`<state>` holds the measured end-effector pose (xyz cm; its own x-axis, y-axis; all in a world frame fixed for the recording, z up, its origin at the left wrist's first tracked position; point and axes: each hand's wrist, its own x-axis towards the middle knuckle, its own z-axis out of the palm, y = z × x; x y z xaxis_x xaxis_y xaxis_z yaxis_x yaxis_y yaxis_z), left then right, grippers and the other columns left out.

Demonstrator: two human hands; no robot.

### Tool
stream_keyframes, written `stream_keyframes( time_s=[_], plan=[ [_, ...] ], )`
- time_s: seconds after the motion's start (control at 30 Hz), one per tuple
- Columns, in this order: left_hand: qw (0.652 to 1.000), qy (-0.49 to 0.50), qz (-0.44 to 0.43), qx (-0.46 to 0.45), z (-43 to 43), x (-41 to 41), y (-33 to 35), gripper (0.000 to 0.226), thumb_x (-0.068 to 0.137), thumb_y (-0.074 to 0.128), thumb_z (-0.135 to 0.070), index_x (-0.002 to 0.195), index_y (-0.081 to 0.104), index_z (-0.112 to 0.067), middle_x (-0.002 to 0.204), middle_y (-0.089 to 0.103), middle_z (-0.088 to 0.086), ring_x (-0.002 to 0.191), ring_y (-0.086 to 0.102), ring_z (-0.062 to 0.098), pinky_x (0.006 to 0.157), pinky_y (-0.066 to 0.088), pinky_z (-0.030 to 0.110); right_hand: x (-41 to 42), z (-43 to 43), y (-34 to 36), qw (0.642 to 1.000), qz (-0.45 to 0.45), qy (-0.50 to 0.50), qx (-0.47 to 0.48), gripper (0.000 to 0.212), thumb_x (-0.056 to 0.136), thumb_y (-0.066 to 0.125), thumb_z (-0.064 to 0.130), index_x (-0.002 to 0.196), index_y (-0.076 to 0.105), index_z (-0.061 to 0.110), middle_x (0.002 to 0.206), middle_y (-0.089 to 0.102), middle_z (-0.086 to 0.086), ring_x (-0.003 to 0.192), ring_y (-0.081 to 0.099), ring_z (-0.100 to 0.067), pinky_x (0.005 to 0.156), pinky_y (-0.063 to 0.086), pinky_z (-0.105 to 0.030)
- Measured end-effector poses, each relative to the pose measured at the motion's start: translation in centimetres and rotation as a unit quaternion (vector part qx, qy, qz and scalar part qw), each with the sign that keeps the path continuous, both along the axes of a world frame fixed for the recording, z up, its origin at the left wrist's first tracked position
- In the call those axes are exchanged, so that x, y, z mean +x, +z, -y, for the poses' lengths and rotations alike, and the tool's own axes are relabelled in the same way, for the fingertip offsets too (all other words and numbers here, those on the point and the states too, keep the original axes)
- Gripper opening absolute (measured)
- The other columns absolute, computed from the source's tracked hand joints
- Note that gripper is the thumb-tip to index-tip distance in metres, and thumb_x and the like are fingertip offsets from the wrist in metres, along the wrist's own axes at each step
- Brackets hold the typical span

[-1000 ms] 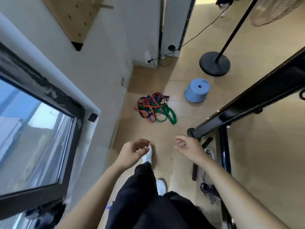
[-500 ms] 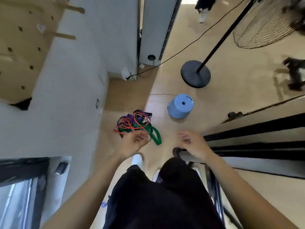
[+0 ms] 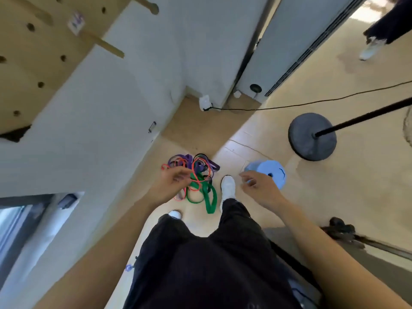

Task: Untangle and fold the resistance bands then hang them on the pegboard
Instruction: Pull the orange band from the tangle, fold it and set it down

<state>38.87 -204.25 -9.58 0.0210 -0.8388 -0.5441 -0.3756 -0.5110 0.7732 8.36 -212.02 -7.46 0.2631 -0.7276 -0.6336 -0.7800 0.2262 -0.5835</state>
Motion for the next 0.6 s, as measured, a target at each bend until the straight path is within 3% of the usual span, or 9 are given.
stream_keyframes(
  time_s=[0.1, 0.2, 0.27, 0.37, 0.5, 0.6],
  plan=[
    [0.996, 0.091, 0.001, 0.014, 0.2, -1.5, 0.8, 0.025, 0.089, 0.075, -0.014, 0.105, 0.071, -0.033, 0.1, 0.074, -0.01, 0.088, 0.068, -0.003, 0.085, 0.049, 0.015, -0.2, 5.4, -0.9, 0.997, 0.005, 0.075, 0.016, 0.029, 0.092, 0.065, 0.023, 0.118, 0.062, 0.034, 0.104, 0.062, 0.014, 0.089, 0.061, -0.004, 0.077, 0.047, -0.018],
    [0.985, 0.171, 0.003, 0.014, -0.6, -3.0, 1.5, 0.025, 0.077, 0.073, -0.04, 0.1, 0.069, -0.048, 0.093, 0.076, -0.017, 0.086, 0.069, -0.003, 0.082, 0.049, 0.011, 0.2, 9.2, -1.1, 0.991, 0.023, 0.129, 0.026, 0.027, 0.092, 0.068, 0.02, 0.117, 0.064, 0.028, 0.107, 0.065, 0.003, 0.091, 0.062, -0.014, 0.088, 0.053, -0.032],
    [0.978, 0.209, 0.013, 0.011, -1.0, -3.7, 1.7, 0.026, 0.077, 0.073, -0.039, 0.098, 0.07, -0.054, 0.094, 0.077, -0.018, 0.09, 0.071, 0.003, 0.085, 0.052, 0.015, 0.9, 10.8, -1.0, 0.986, 0.022, 0.165, 0.031, 0.027, 0.091, 0.069, 0.019, 0.117, 0.066, 0.025, 0.108, 0.066, -0.001, 0.089, 0.063, -0.015, 0.089, 0.053, -0.035],
    [0.969, 0.246, 0.021, 0.008, -1.0, -4.2, 1.4, 0.033, 0.088, 0.075, -0.015, 0.103, 0.07, -0.044, 0.1, 0.077, -0.01, 0.095, 0.071, 0.006, 0.089, 0.053, 0.023, 2.3, 12.1, -0.9, 0.977, 0.01, 0.212, 0.036, 0.027, 0.09, 0.07, 0.02, 0.117, 0.067, 0.026, 0.107, 0.067, 0.001, 0.088, 0.064, -0.013, 0.082, 0.051, -0.025],
    [0.954, 0.3, 0.007, -0.008, -0.5, -4.3, 0.4, 0.029, 0.09, 0.075, -0.014, 0.11, 0.071, -0.035, 0.104, 0.076, -0.011, 0.097, 0.07, 0.003, 0.091, 0.053, 0.02, 3.7, 13.0, -1.1, 0.965, -0.007, 0.263, 0.022, 0.031, 0.09, 0.069, 0.022, 0.12, 0.067, 0.025, 0.107, 0.068, 0.005, 0.088, 0.065, -0.009, 0.083, 0.051, -0.022],
    [0.943, 0.333, -0.009, -0.02, -0.3, -4.4, -0.8, 0.029, 0.089, 0.074, -0.013, 0.106, 0.07, -0.036, 0.103, 0.076, -0.007, 0.096, 0.072, 0.009, 0.092, 0.055, 0.026, 4.8, 14.0, -1.4, 0.954, -0.009, 0.298, 0.014, 0.03, 0.088, 0.07, 0.022, 0.117, 0.068, 0.029, 0.106, 0.069, 0.009, 0.088, 0.066, -0.003, 0.086, 0.05, -0.019]
  ],
)
